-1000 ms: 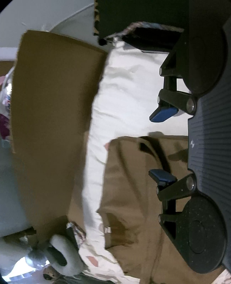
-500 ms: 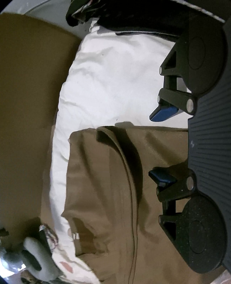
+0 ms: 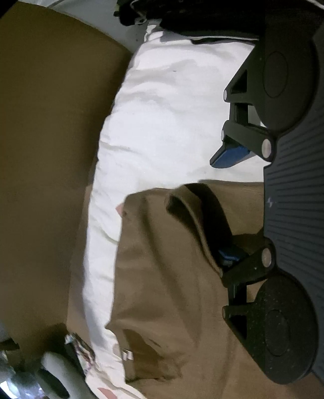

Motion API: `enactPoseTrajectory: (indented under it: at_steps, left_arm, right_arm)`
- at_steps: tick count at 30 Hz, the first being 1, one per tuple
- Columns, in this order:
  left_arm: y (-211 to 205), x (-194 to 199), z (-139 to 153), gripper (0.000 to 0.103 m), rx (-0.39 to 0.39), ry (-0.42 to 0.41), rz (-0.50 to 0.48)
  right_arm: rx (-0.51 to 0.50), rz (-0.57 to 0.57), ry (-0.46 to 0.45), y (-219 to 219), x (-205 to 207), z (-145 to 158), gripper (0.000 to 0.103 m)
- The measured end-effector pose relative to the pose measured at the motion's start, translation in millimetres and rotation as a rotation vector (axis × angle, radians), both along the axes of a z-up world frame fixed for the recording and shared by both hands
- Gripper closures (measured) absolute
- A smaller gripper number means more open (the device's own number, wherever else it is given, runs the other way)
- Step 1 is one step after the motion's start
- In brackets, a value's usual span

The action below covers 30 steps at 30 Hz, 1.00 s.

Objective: Fold clothes
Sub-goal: 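Close both grippers on the folded edge of the brown shirt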

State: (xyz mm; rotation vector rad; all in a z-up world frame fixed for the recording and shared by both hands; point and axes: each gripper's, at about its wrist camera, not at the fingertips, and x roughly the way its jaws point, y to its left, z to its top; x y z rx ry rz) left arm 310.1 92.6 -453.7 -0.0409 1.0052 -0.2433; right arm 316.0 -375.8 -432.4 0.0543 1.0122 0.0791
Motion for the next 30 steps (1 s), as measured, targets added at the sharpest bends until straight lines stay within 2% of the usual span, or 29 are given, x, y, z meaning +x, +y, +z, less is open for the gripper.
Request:
enactPoseTrajectory:
  at_steps: [4, 13, 19, 21, 22, 25, 27, 30]
  left_arm:
    - [-4.8, 12.1, 0.8, 0.041, 0.001, -0.005, -0.008]
    - [1.5, 27.7, 10.8, 0.041, -0.042, -0.043, 0.063]
    - [-2.2, 17.9, 20.0, 0.042, -0.051, -0.076, 0.020]
    - [-5.7, 15.2, 19.2, 0.047, -0.044, -0.080, -0.003]
    - [-7.2, 15.1, 18.1, 0.054, -0.040, -0.080, -0.012]
    - [-11.4, 15.3, 16.2, 0.064, -0.029, -0.090, -0.031]
    - [-13.3, 14.6, 17.3, 0.066, -0.018, -0.109, -0.047]
    - [-13.9, 13.9, 21.0, 0.071, -0.012, -0.136, -0.065]
  right_arm:
    - [0.010, -0.016, -0.008, -1.2, 11.9, -2.2, 0.029]
    - [0.002, -0.058, -0.033, -6.3, 22.4, -1.8, 0.030]
    - [0.091, -0.014, -0.057, -7.9, 17.0, 6.2, 0.038]
    - [0.104, 0.007, -0.060, -6.0, 15.7, 7.8, 0.045]
    - [0.094, 0.018, -0.058, -3.5, 15.6, 7.7, 0.050]
    - [0.072, 0.036, -0.060, 1.8, 14.8, 7.6, 0.053]
    - [0.072, 0.033, -0.063, 1.2, 14.1, 7.9, 0.054]
    - [0.066, 0.029, -0.065, -0.6, 14.7, 7.3, 0.066]
